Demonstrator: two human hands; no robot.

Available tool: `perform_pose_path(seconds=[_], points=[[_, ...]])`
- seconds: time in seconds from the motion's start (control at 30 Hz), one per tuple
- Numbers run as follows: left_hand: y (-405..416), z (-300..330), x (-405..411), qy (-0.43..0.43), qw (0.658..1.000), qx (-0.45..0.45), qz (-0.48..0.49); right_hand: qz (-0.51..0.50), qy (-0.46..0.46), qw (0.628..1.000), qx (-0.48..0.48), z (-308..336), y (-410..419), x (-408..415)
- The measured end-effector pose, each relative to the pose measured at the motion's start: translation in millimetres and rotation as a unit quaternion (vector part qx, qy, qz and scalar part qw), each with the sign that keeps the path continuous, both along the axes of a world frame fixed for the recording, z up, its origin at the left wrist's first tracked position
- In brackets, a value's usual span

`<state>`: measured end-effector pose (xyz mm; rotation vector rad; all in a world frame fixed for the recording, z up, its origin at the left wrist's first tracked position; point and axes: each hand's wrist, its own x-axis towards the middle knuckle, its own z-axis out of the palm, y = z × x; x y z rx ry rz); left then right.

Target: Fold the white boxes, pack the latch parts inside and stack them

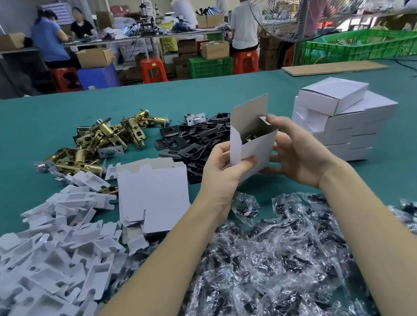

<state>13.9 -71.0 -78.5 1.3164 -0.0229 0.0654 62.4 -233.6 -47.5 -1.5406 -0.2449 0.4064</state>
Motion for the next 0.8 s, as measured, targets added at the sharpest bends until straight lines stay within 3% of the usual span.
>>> perform_pose_path(seconds=[0.27,0.5,0.7,0.8], points=[[-2,9,-9,0.015,0.995,-0.020,-0.096,-0.039,-0.010,0.996,-0.083,11,5,1],[2,7,-5,0.026,0.994,-0.039,-0.099,-0.009,-0.018,0.994,-0.108,12,10,-2],[11,5,0,0.072,0.986,-0.151,-0.016,0.052,-0.022,0.995,-0.080,7,2,-1],[10,5,3,0.056,0.984,-0.158,0.052,0.083,-0.039,0.976,-0.196,3,2,-2]])
